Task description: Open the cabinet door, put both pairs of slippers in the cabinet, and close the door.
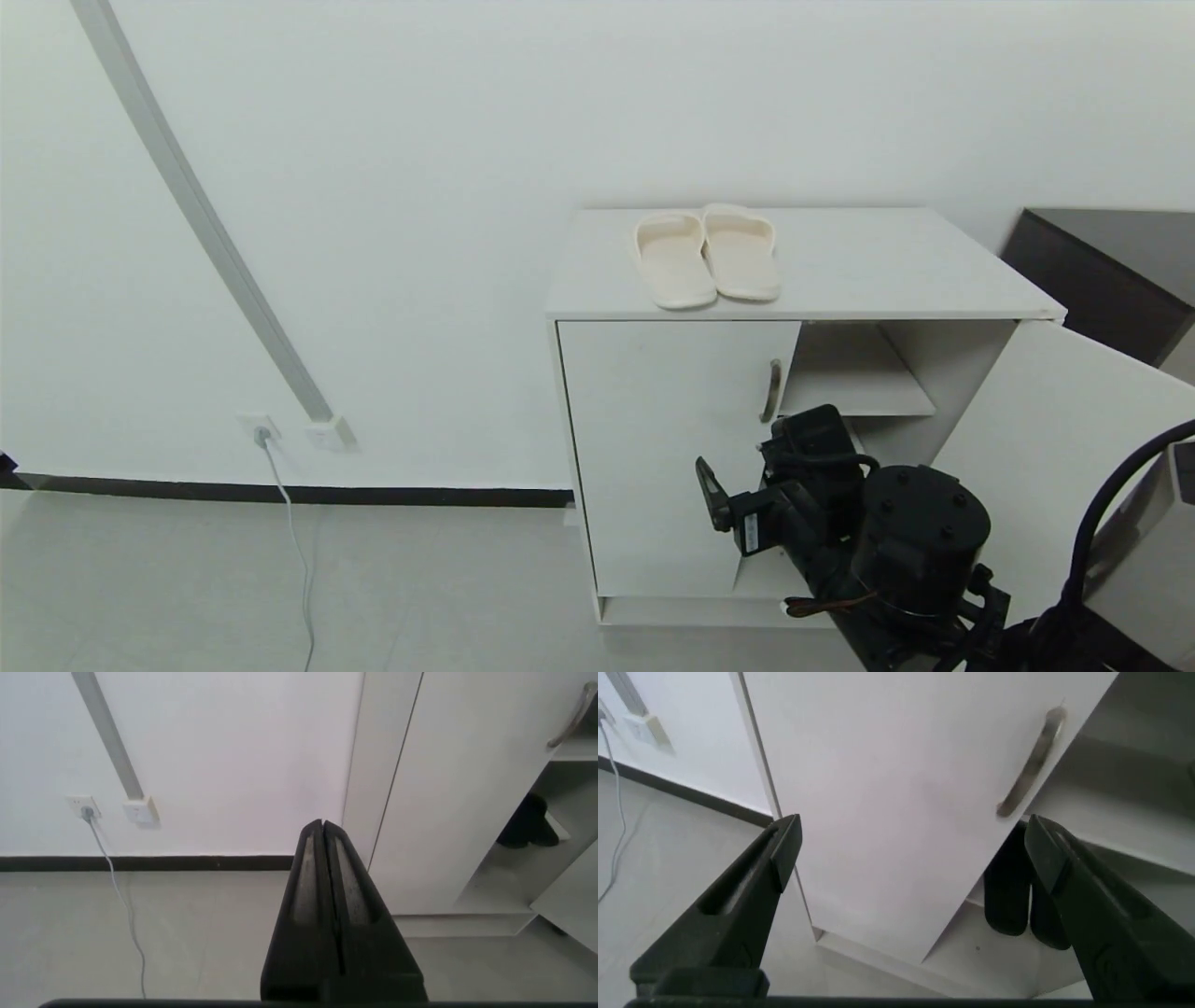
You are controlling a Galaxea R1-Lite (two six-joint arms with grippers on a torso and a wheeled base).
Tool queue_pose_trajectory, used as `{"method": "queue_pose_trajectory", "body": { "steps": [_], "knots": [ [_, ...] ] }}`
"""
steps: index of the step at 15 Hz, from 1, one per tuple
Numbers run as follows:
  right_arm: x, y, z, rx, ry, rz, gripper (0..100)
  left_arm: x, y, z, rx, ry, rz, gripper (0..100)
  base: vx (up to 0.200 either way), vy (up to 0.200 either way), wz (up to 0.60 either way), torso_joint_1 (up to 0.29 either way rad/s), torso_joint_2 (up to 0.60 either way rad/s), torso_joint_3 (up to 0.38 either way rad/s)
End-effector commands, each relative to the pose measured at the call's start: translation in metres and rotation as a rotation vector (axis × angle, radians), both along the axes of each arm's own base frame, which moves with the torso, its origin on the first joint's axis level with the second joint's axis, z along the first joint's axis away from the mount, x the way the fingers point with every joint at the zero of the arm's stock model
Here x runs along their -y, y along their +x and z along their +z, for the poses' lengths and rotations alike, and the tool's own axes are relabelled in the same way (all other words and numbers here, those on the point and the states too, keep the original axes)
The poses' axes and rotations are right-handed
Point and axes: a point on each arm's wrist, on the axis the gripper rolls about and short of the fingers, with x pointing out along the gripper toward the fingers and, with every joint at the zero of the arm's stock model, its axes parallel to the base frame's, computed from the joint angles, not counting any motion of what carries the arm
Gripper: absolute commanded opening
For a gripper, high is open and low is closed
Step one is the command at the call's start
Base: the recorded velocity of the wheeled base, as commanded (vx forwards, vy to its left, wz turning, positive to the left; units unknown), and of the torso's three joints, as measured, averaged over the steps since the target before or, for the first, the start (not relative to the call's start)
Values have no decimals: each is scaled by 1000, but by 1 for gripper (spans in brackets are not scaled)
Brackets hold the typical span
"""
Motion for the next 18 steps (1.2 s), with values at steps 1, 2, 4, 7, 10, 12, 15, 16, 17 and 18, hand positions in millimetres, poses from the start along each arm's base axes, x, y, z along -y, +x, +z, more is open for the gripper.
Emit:
{"method": "queue_pose_trajectory", "body": {
  "steps": [1, 2, 4, 7, 10, 12, 15, 16, 17, 18],
  "knots": [
    [-1, 1, 0, 2, 1, 1, 100, 0, 0, 0, -2, 5, 0, 0, 0, 0, 0, 217, -549, -310],
    [-1, 2, 2, 7, 7, -1, 100, 0, 0, 0, -2, 2, -2, 0, 0, 0, 0, 227, -544, -315],
    [-1, 2, 3, 11, 12, -1, 100, 0, 0, 0, -2, -1, -2, 0, 0, 0, 0, 239, -564, -322],
    [0, 3, 3, 11, 12, -10, 100, 0, 0, 0, -2, -2, 0, 0, 0, 0, 0, 256, -583, -329],
    [1, 3, 4, 17, 2, 10, 100, 0, 0, 0, -2, -2, 1, 0, 0, 0, 0, 253, -556, -307],
    [3, 5, 4, 25, -8, 19, 100, 0, 0, 0, -2, -2, 3, 0, 0, 0, 0, 117, -269, -141],
    [-3, 18, 14, 43, 1, 1, 100, 0, 0, 0, -2, 2, -2, 0, 0, 0, 0, 11, -17, -11],
    [-4, 24, 18, 24, 2, -11, 100, 0, 0, 0, -2, 5, -4, 0, 0, 0, 0, 0, 0, 0],
    [-7, 29, 27, -12, 13, -16, 100, 0, 0, 0, -2, 5, -4, 0, 0, 0, 0, 0, 0, 0],
    [-11, 33, 41, -52, 30, -18, 100, 0, 0, 0, -2, 5, -4, 0, 0, 0, 0, 0, 0, 0]
  ]
}}
